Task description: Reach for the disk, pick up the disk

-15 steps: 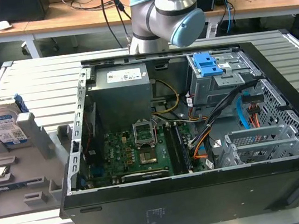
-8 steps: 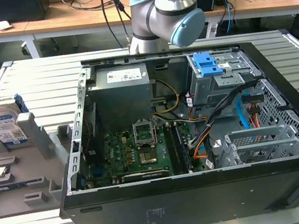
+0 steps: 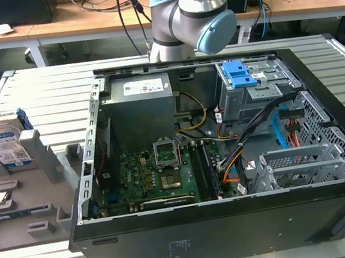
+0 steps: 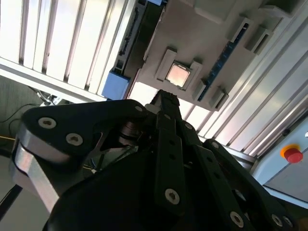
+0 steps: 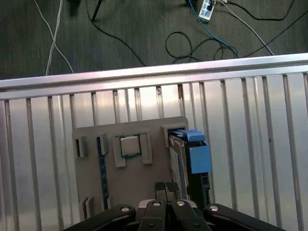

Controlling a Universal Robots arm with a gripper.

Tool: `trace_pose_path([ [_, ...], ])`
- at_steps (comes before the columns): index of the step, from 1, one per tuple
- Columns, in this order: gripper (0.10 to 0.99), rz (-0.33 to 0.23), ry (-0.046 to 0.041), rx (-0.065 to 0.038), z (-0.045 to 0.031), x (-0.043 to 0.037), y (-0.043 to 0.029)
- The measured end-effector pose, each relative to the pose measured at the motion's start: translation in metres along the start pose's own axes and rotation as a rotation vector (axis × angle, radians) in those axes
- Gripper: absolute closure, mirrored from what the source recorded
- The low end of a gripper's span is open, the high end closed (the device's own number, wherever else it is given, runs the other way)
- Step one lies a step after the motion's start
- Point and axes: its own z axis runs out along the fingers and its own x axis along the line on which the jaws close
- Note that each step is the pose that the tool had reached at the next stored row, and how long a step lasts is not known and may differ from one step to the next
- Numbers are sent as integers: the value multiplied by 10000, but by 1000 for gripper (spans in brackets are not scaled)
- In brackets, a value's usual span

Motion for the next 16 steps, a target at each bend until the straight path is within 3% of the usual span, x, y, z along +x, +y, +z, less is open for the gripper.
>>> trace_pose_path([
  [10,980,-913,35,1,0,0,0],
  [16,980,-1056,40,0,0,0,0],
])
